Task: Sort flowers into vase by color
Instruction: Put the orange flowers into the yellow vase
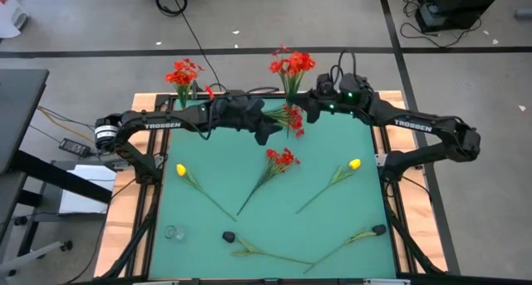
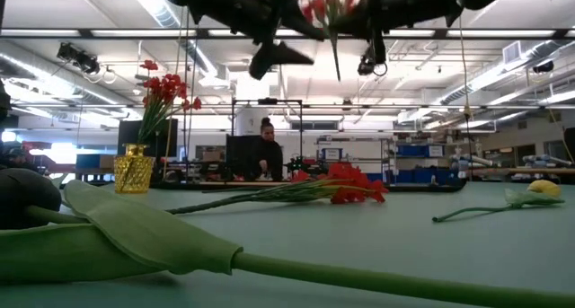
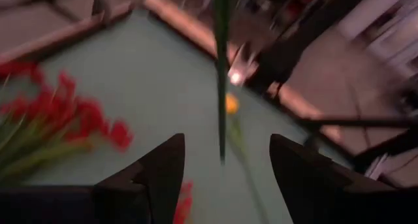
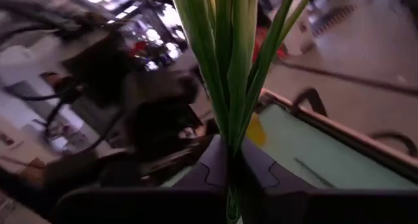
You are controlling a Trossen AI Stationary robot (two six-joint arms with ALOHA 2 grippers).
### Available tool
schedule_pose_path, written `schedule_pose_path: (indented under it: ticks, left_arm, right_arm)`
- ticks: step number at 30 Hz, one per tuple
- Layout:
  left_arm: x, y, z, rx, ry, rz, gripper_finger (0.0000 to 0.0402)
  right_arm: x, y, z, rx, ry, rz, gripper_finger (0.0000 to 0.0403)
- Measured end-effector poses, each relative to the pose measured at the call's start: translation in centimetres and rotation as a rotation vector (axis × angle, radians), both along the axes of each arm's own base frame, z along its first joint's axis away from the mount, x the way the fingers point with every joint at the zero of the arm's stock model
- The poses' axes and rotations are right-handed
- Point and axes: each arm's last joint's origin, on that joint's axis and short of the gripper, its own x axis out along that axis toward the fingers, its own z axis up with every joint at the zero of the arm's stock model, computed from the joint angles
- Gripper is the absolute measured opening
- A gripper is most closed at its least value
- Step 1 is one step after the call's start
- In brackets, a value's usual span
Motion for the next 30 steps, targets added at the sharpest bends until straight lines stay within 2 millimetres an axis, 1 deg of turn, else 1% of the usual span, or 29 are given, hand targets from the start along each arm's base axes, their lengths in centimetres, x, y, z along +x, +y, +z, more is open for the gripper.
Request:
schedule_pose_path:
  ticks: [3,7,9,11,13,15,20,21,23,26,30]
  left_arm:
    - [0.3,0.1,1.1,0.049,-0.108,-0.005,0.0228]
    - [0.5,0.0,2.2,0.126,-0.217,-0.06,0.0226]
    - [0.5,0.0,2.5,0.136,-0.25,-0.084,0.0217]
    - [0.5,-0.1,2.6,0.137,-0.259,-0.093,0.0199]
    - [0.5,0.0,2.6,0.14,-0.258,-0.094,0.0173]
    - [0.5,0.0,2.6,0.145,-0.259,-0.093,0.014]
    - [0.5,-0.1,2.6,0.158,-0.267,-0.126,0.0033]
    - [0.5,-0.1,2.7,0.167,-0.27,-0.144,0.0021]
    - [0.5,-0.1,2.7,0.185,-0.274,-0.167,0.0016]
    - [0.3,-0.2,2.9,0.206,-0.271,-0.176,0.0014]
    - [-0.7,-0.3,4.0,0.278,-0.273,-0.139,0.001]
  right_arm:
    - [0.2,1.2,0.6,-0.064,-0.029,0.046,0.0019]
    - [0.7,2.3,0.9,-0.115,-0.056,0.103,0.0019]
    - [0.9,2.8,1.1,-0.129,-0.067,0.121,0.0019]
    - [1.1,3.1,1.0,-0.13,-0.066,0.125,0.0019]
    - [1.2,3.4,1.1,-0.131,-0.068,0.125,0.0019]
    - [1.3,3.7,1.1,-0.136,-0.073,0.127,0.0019]
    - [1.4,4.0,1.2,-0.141,-0.084,0.134,0.0022]
    - [1.4,4.0,1.2,-0.14,-0.084,0.135,0.0025]
    - [1.4,4.0,1.2,-0.129,-0.089,0.129,0.0035]
    - [1.4,4.0,1.3,-0.149,-0.087,0.127,0.0066]
    - [0.6,4.2,2.1,-0.231,-0.106,0.173,0.0112]
